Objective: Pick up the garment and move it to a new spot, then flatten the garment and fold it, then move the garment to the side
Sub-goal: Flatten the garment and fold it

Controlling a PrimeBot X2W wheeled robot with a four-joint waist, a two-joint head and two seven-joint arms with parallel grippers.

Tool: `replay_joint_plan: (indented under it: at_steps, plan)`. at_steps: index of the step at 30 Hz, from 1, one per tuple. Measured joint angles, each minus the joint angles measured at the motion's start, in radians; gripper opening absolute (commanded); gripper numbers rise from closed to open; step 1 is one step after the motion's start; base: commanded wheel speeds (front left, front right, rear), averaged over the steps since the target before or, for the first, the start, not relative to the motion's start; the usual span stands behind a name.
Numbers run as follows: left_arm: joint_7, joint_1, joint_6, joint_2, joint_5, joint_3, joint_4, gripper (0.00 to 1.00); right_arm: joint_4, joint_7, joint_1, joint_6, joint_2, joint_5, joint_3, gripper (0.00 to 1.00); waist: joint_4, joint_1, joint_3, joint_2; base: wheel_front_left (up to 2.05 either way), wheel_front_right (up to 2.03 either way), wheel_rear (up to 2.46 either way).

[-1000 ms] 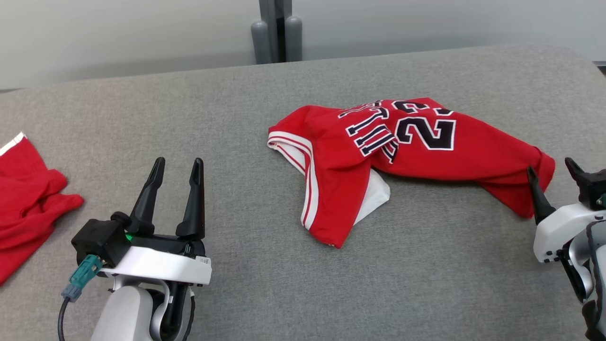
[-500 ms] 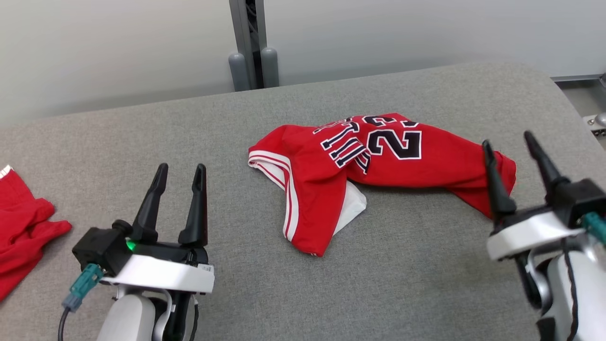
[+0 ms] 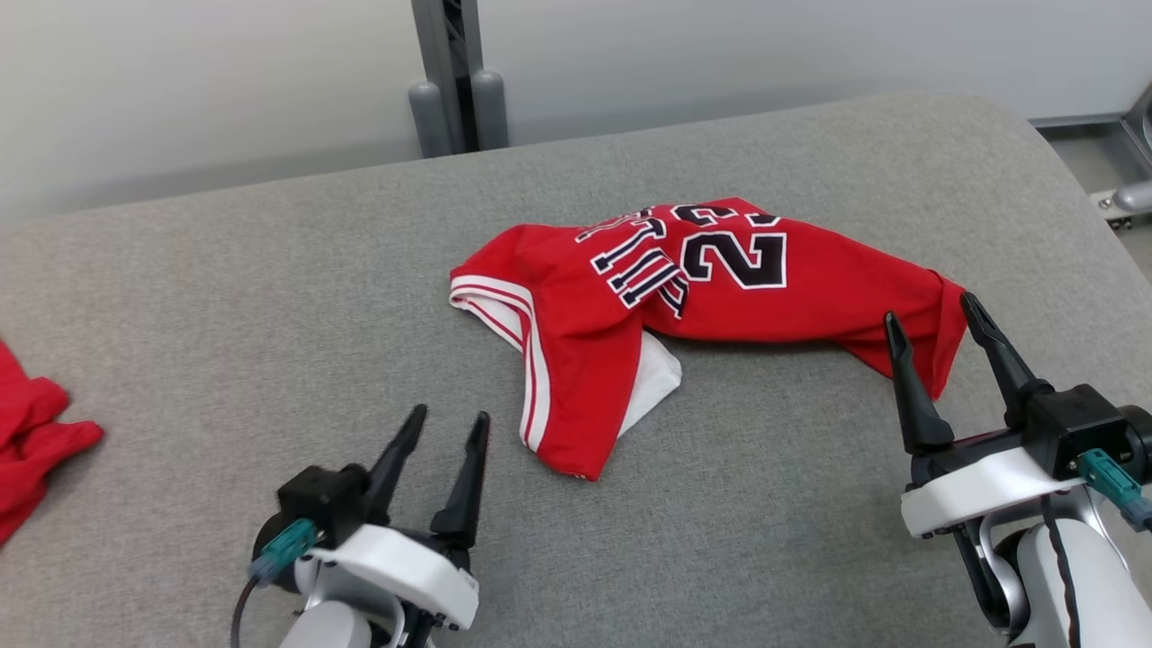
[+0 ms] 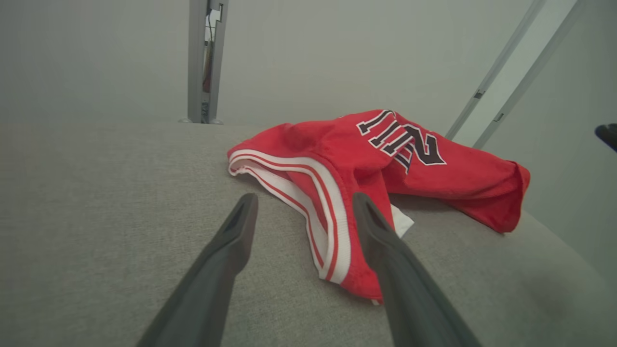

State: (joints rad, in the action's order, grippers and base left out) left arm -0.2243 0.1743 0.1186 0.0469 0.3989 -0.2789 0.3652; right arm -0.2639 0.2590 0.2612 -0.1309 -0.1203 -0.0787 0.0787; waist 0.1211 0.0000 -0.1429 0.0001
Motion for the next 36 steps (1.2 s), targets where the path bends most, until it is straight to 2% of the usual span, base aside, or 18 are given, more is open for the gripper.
replay_joint_plan:
  at_steps: [4, 16, 17, 18, 19, 22, 28, 36]
  plan:
    - [0.062, 0.076, 0.005, 0.011, 0.012, -0.076, 0.087, 1.0, -0.004, 0.0, 0.001, 0.0, 0.014, 0.002, -0.005, 1.0, 0.023, 0.0, -0.032, -0.0001, 0.0, 0.0, 0.0]
    - [0.111, 0.202, 0.011, 0.032, 0.026, -0.142, 0.241, 1.0, -0.012, 0.002, 0.013, 0.0, 0.044, 0.01, -0.011, 1.0, 0.086, 0.0, -0.096, 0.0, 0.0, 0.0, 0.0]
    - [0.111, 0.209, 0.011, 0.033, 0.034, -0.155, 0.246, 0.94, -0.011, 0.002, 0.015, 0.0, 0.046, 0.01, -0.012, 1.0, 0.089, 0.0, -0.1, -0.0001, 0.0, 0.0, 0.0]
    - [0.115, 0.216, 0.011, 0.034, 0.04, -0.171, 0.249, 0.33, -0.01, 0.002, 0.016, 0.0, 0.047, 0.012, -0.012, 1.0, 0.092, 0.0, -0.103, 0.0, 0.0, 0.0, 0.0]
    - [0.113, 0.222, 0.011, 0.038, 0.05, -0.186, 0.249, 0.0, -0.01, 0.002, 0.016, 0.0, 0.047, 0.013, -0.014, 1.0, 0.094, 0.0, -0.105, -0.0001, 0.0, 0.0, 0.0]
    - [0.077, 0.238, 0.011, 0.055, 0.087, -0.216, 0.232, 0.0, -0.009, 0.003, 0.016, 0.0, 0.05, 0.015, -0.019, 1.0, 0.096, 0.0, -0.108, 0.0, 0.0, 0.0, 0.0]
    - [-0.006, 0.294, 0.006, 0.119, 0.097, -0.149, 0.188, 0.0, -0.01, 0.003, 0.015, 0.0, 0.056, 0.02, -0.027, 1.0, 0.093, 0.0, -0.1, 0.0, 0.0, 0.0, 0.0]
    - [0.015, 0.39, -0.022, 0.235, 0.031, -0.129, 0.133, 0.0, -0.011, 0.003, 0.017, 0.0, 0.063, 0.025, -0.01, 1.0, 0.095, 0.0, -0.112, 0.0, 0.0, 0.0, 0.0]
